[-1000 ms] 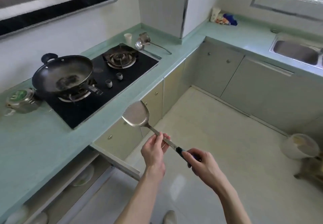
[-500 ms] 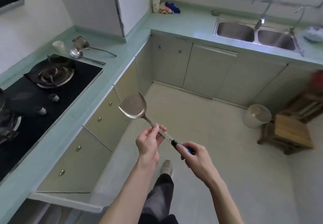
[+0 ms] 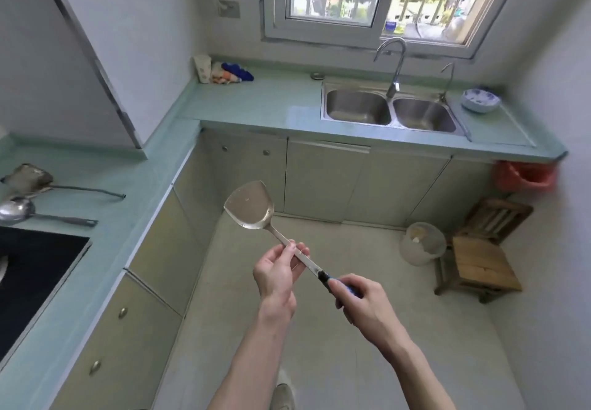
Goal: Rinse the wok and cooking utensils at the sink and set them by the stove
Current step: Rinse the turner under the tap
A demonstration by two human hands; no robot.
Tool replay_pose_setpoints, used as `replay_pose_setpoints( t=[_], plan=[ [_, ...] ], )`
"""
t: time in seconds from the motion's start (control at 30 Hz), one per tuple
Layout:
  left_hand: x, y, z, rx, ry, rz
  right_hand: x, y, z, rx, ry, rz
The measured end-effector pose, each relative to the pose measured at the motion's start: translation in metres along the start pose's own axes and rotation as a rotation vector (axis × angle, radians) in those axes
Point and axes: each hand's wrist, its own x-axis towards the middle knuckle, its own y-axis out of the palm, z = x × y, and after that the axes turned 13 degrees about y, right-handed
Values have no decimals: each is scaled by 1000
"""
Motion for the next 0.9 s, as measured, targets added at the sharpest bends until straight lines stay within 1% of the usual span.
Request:
replay_pose_setpoints(
  t=[0.23, 0.43, 0.6, 0.77, 0.9],
  plan=[
    [67, 77, 19, 118, 5, 128, 71, -21, 21, 137, -3, -94],
    [109, 145, 54, 195, -17, 169, 134, -58, 28, 200, 27, -174],
    [156, 211, 85, 257, -30, 212, 203, -106, 44, 238, 52, -158],
    [201, 289, 108, 271, -52, 190, 278, -171, 77, 202, 79, -109],
    [234, 353, 124, 279, -21, 170, 336, -223, 107, 147, 74, -78]
  ],
)
